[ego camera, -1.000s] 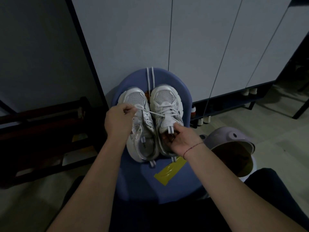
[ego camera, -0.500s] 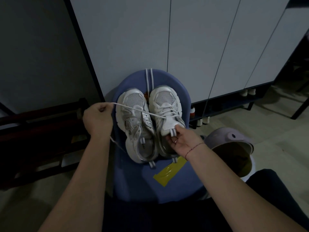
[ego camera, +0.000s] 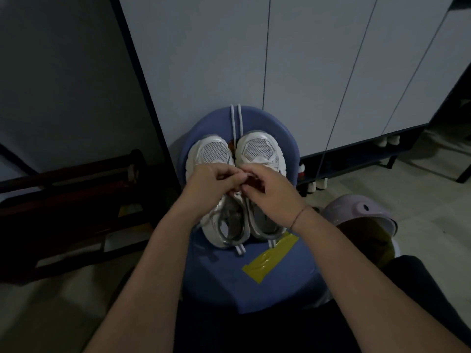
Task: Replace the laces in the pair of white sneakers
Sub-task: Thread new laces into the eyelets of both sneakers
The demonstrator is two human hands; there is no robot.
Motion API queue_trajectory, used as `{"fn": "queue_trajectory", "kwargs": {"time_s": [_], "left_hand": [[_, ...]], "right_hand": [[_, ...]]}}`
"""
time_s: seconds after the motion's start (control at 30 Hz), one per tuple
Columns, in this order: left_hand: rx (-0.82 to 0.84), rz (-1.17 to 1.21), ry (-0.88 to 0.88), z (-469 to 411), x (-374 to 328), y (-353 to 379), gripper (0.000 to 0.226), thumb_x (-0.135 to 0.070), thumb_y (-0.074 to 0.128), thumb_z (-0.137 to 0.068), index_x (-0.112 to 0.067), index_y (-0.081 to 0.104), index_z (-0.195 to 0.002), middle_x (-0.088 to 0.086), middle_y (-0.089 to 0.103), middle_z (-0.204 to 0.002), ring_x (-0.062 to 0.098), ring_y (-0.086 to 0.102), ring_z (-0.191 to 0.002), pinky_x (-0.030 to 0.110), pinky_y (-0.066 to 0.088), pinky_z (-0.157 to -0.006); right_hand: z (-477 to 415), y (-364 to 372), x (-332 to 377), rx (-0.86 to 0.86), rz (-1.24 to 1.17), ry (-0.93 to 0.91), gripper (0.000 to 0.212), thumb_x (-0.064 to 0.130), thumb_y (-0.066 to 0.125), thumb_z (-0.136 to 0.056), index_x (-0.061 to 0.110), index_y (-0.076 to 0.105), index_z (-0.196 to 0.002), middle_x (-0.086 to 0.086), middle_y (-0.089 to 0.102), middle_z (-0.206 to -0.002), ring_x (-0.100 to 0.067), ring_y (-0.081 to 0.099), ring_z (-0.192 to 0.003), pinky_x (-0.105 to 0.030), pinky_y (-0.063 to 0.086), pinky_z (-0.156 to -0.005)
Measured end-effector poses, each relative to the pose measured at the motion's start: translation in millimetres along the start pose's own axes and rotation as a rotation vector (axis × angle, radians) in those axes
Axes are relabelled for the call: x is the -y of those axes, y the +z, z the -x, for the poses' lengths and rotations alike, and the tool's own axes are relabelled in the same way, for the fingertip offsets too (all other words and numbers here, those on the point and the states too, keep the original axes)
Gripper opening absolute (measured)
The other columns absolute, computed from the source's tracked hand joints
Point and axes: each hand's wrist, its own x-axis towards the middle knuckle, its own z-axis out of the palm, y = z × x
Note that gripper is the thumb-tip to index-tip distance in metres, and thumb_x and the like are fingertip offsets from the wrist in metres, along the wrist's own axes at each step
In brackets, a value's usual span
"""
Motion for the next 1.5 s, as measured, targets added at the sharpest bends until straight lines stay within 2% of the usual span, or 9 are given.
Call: {"fn": "queue_trajectory", "kwargs": {"time_s": [0.13,0.37,0.5,0.6,0.73,0.9,1.07,1.27,1.5], "left_hand": [[-0.035,0.0,-0.039,2,2,-13,0.009,-0.012,0.068,-0.089,-0.014,0.074,-0.084,-0.008,0.06,-0.057,0.0,0.052,-0.054,0.014,0.044,-0.058],[-0.034,-0.022,-0.108,5,6,-23,0.015,-0.013,0.062,-0.094,-0.007,0.075,-0.089,-0.005,0.056,-0.056,-0.001,0.046,-0.049,0.01,0.042,-0.053],[-0.047,-0.018,-0.127,3,8,-20,0.016,-0.016,0.062,-0.094,-0.011,0.076,-0.087,-0.005,0.058,-0.059,0.0,0.048,-0.052,0.015,0.042,-0.057],[-0.044,0.004,-0.118,1,4,-11,0.016,-0.016,0.062,-0.095,-0.008,0.075,-0.09,-0.005,0.059,-0.058,-0.002,0.049,-0.049,0.011,0.04,-0.053],[0.01,0.031,-0.089,0,1,-2,0.016,-0.012,0.061,-0.095,-0.01,0.072,-0.083,-0.002,0.061,-0.059,-0.002,0.051,-0.049,0.009,0.042,-0.052],[0.098,0.035,-0.107,1,4,-8,0.019,-0.011,0.058,-0.097,-0.013,0.073,-0.085,-0.005,0.064,-0.059,0.003,0.054,-0.055,0.011,0.044,-0.057],[0.218,0.098,-0.177,-1,8,-7,0.02,-0.011,0.047,-0.102,-0.008,0.064,-0.093,0.004,0.074,-0.076,0.01,0.065,-0.067,0.02,0.054,-0.073],[-0.089,0.327,-0.279,-12,18,2,0.015,-0.016,0.052,-0.1,-0.012,0.062,-0.09,0.0,0.074,-0.082,0.01,0.067,-0.075,0.022,0.052,-0.075],[-0.282,0.457,-0.327,-23,26,20,0.015,-0.001,0.066,-0.089,-0.003,0.067,-0.073,0.002,0.058,-0.054,0.008,0.052,-0.049,0.015,0.049,-0.051]], "right_hand": [[-7,-19,-9,-0.251,-0.172,0.212,0.021,0.014,0.057,-0.091,0.016,0.062,-0.071,0.01,0.051,-0.055,0.0,0.041,-0.047,-0.017,0.036,-0.049],[-27,-64,-52,-0.707,-1.138,0.736,0.03,0.011,0.045,-0.097,0.009,0.053,-0.069,0.005,0.044,-0.036,-0.002,0.033,-0.028,-0.017,0.042,-0.046],[-26,-53,-52,-0.745,-0.432,0.6,0.014,0.007,0.053,-0.09,0.006,0.063,-0.1,-0.008,0.063,-0.087,-0.01,0.059,-0.061,-0.033,0.051,-0.069],[-17,-30,-16,-0.389,-0.198,0.236,0.029,0.009,0.057,-0.091,0.018,0.057,-0.118,0.002,0.058,-0.115,-0.011,0.06,-0.085,-0.03,0.055,-0.073],[-9,-2,1,-0.004,-0.017,0.108,0.016,0.017,0.06,-0.091,0.015,0.067,-0.105,0.004,0.066,-0.096,-0.008,0.061,-0.086,-0.021,0.049,-0.081],[-16,-19,-13,-0.255,0.03,0.161,0.007,0.012,0.065,-0.087,0.012,0.065,-0.08,0.011,0.058,-0.07,0.004,0.052,-0.064,-0.003,0.038,-0.061],[-20,-20,-22,-0.442,0.073,0.189,0.006,0.01,0.065,-0.087,0.009,0.067,-0.092,-0.005,0.059,-0.095,-0.004,0.052,-0.067,0.002,0.037,-0.064],[-9,6,-13,-0.343,0.072,0.317,0.026,0.023,0.057,-0.09,0.013,0.061,-0.066,-0.004,0.062,-0.065,-0.024,0.062,-0.063,-0.037,0.053,-0.062],[-10,30,-33,-0.153,0.123,0.487,0.042,0.033,0.059,-0.09,0.023,0.04,-0.055,0.008,0.041,-0.056,-0.008,0.039,-0.054,-0.016,0.024,-0.044]]}}
